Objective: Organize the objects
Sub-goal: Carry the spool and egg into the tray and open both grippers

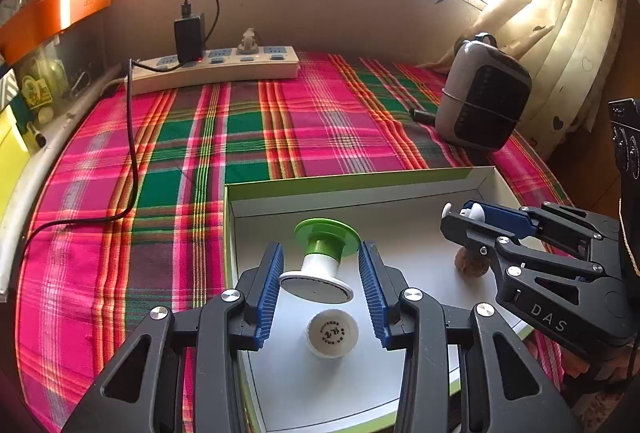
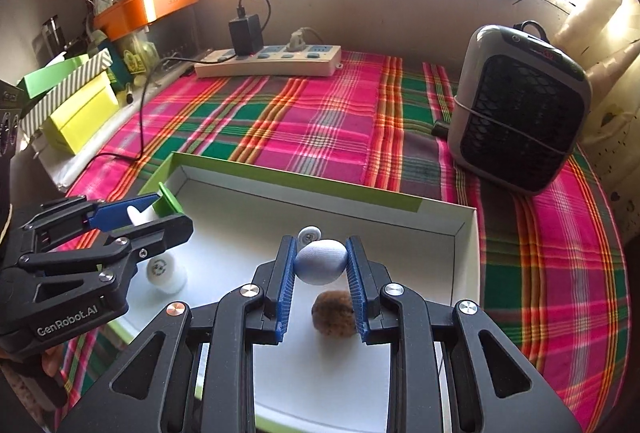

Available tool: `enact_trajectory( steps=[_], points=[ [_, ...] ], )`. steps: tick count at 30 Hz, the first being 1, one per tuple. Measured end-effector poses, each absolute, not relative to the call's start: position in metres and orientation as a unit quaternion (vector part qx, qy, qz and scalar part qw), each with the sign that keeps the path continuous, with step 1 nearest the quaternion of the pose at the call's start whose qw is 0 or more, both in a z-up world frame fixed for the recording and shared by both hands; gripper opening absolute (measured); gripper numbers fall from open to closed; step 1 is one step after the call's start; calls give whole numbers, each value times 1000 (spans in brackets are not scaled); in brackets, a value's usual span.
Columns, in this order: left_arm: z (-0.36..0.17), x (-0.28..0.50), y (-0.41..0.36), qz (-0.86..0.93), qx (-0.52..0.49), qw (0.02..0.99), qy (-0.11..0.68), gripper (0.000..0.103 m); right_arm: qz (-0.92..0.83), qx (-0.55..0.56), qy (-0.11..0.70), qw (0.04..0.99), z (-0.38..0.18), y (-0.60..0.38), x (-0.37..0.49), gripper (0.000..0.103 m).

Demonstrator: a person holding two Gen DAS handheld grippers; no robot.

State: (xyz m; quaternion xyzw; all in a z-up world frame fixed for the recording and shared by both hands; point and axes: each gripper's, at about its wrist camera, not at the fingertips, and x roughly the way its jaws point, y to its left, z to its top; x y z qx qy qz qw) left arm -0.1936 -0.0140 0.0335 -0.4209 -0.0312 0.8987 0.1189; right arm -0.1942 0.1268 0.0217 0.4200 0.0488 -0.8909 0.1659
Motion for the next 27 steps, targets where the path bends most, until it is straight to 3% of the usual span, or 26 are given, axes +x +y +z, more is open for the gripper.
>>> enact_trajectory(
  steps=[27],
  points=[
    [20,-208,0,895,-433,109,12,37,-884,437,83,144,2,120,-218,26]
  ],
)
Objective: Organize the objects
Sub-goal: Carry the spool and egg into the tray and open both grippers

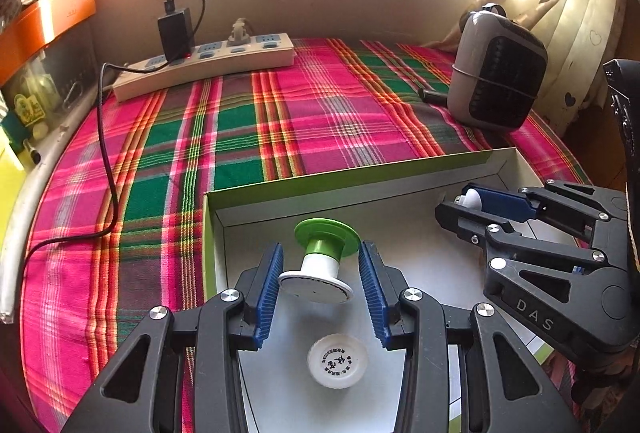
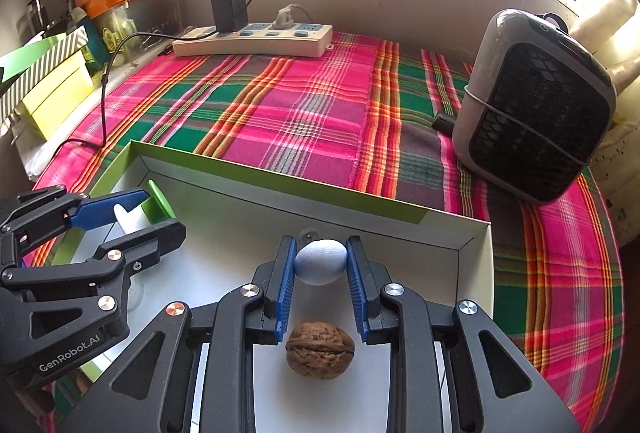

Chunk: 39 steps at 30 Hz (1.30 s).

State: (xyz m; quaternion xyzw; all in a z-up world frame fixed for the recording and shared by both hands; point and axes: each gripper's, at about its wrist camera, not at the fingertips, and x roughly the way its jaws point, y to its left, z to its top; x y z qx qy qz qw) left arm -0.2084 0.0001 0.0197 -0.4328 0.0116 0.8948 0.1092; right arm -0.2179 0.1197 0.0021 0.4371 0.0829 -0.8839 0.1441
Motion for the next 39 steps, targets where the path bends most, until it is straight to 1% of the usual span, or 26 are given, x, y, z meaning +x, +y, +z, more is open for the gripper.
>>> enact_trajectory(
  steps=[17,21,23,25,28,32,39],
  points=[
    [19,-208,2,894,-434,104,19,38,-881,446,83,137,0,118,-220,27],
    [19,-208,2,894,-434,104,20,38,-881,444,82,138,0,118,-219,32],
    [19,-208,1,894,-434,105,19,38,-882,443,82,137,0,118,-219,40],
    [19,-209,2,894,-434,105,18,40,-883,442,80,137,1,119,-219,42],
    [18,-209,1,894,-435,107,15,42,-883,442,79,136,2,119,-218,43],
    [18,-207,-1,894,-435,108,13,42,-884,440,76,138,4,120,-217,48],
    [26,-197,-5,898,-426,104,9,45,-888,434,74,134,8,123,-210,50]
  ],
)
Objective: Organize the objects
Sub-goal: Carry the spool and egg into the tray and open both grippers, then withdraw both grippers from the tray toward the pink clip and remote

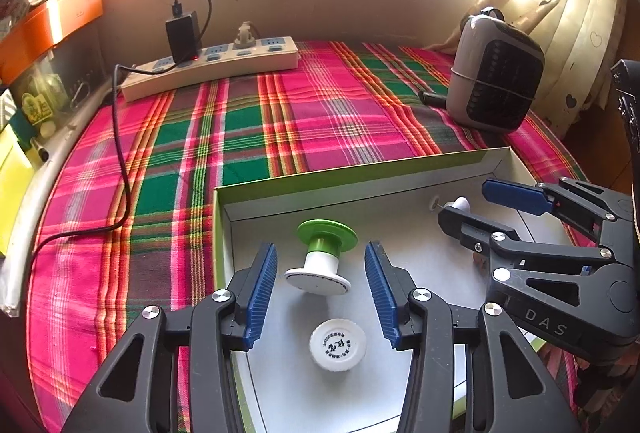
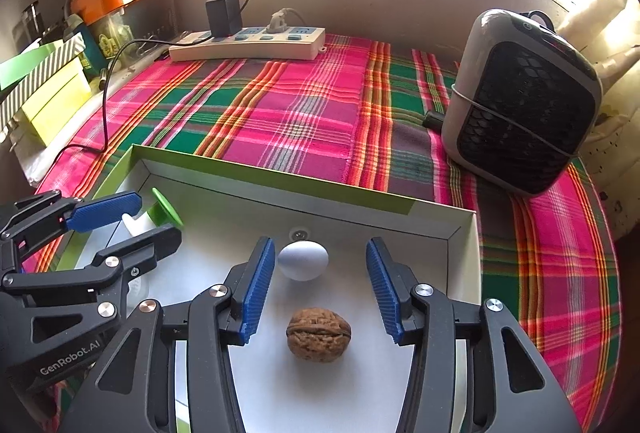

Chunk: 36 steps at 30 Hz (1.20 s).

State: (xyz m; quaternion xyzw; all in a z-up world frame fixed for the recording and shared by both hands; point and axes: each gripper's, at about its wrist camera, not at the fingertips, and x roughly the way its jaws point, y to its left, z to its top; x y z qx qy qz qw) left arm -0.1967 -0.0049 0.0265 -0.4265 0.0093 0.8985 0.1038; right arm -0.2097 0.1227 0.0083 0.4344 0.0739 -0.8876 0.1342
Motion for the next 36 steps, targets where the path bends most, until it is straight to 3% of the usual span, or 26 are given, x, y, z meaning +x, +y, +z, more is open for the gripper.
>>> enact_trajectory(
  steps=[3,36],
  points=[
    [30,-191,-7,901,-422,103,6,45,-891,429,70,135,12,125,-204,54],
    [57,-116,-35,920,-382,75,-33,45,-911,388,59,125,44,147,-130,55]
  ],
)
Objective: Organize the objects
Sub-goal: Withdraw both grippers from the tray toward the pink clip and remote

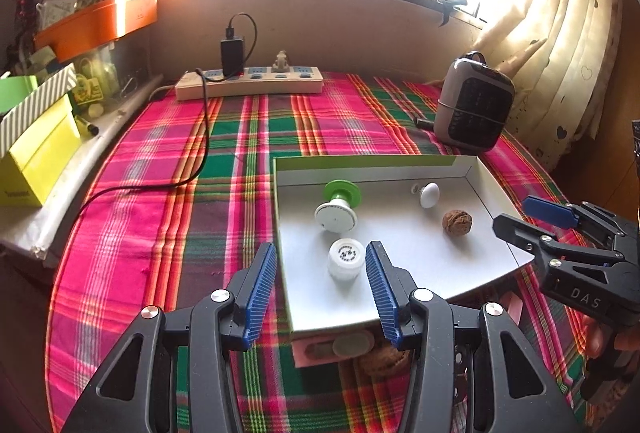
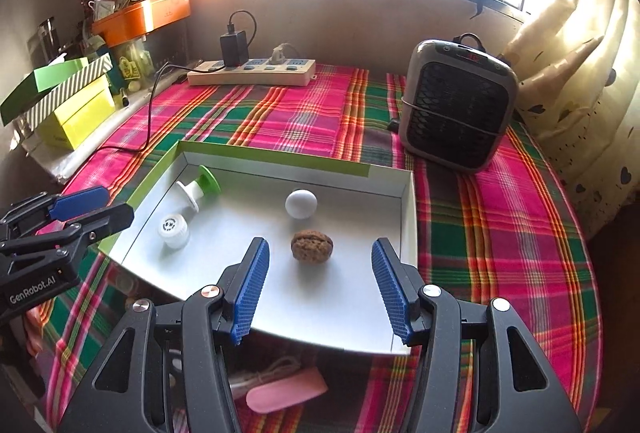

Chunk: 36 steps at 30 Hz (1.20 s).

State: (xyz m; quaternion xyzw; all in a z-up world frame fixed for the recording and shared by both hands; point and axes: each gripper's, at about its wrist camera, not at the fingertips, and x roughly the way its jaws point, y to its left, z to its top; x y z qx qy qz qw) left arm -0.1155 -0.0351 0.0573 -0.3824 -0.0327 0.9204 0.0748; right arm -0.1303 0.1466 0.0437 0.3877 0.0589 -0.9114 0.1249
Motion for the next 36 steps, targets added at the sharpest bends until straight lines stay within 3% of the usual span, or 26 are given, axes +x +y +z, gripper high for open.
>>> enact_trajectory(
  steps=[21,36],
  points=[
    [25,-71,-68,908,-398,80,-100,46,-916,380,41,125,34,164,-73,55],
    [21,-58,-62,904,-404,97,-100,46,-905,408,35,113,9,158,-75,59]
  ],
)
